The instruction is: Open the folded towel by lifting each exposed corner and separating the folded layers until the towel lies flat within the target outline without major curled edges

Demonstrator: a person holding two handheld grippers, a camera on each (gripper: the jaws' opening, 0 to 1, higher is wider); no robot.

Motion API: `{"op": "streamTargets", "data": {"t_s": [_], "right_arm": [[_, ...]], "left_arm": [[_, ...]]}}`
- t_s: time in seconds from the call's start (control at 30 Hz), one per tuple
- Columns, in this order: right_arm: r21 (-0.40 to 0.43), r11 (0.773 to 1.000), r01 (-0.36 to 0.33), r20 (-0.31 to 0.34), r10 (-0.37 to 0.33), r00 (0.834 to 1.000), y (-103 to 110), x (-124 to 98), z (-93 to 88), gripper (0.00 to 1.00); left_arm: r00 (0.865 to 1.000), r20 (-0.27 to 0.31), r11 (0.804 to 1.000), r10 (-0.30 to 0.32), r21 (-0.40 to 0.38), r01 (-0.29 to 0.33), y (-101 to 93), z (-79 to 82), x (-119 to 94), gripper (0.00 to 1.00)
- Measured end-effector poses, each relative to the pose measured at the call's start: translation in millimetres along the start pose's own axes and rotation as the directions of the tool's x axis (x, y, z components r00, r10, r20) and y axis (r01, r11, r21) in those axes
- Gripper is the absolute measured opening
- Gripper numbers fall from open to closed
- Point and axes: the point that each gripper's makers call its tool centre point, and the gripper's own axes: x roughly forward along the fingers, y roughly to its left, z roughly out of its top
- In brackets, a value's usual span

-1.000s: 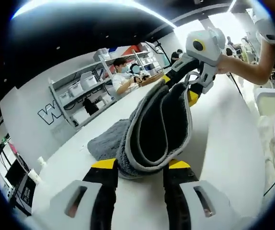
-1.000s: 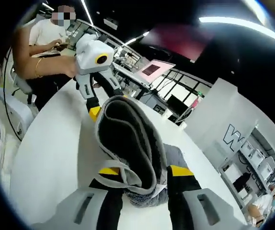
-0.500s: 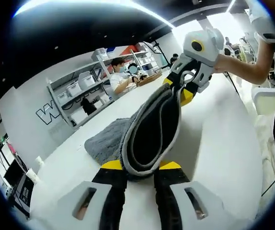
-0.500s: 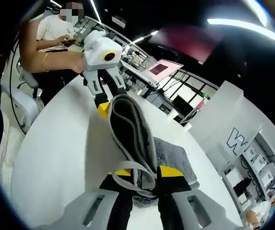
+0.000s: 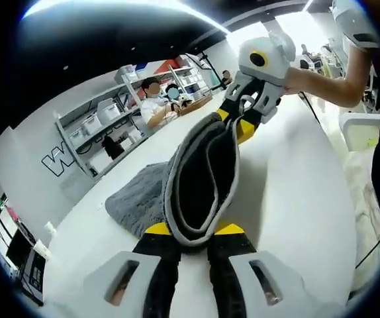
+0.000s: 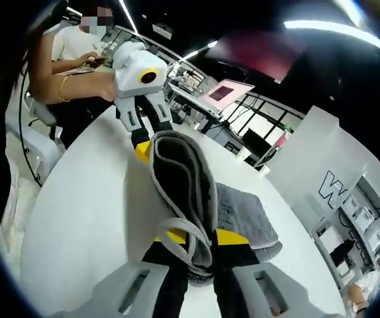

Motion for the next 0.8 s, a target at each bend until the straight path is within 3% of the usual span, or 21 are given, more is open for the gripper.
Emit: {"op": "streamTargets", "data": {"t_s": [0.03,0.13,0.5,0.8], "right_arm": [[0.012,1.0,-0.003,0.001,0.003,1.0,1.3,-1.6,-1.4,0.06],[0.033,0.999,-0.004,0.003,0.004,1.0,3.8,-4.2,-4.0,0.06],[0.056,0.998,-0.01,0.003,0.01,1.0,16.1,-10.6,-8.4,0.06],[0.098,0.995,-0.018,0.013,0.017,1.0,33.3,-13.8,-12.9,0.06]], "left_arm": [[1.0,0.026,1.0,0.015,-0.014,-0.015,0.0,3.5,-0.2,0.12],[0.999,0.033,0.999,0.014,-0.039,-0.012,-3.5,3.1,0.3,0.12],[1.0,0.018,0.999,-0.002,-0.042,0.003,-19.9,-0.1,-2.1,0.11],[0.999,0.019,0.997,0.035,-0.073,-0.034,-26.2,-1.6,-8.7,0.11]]}}
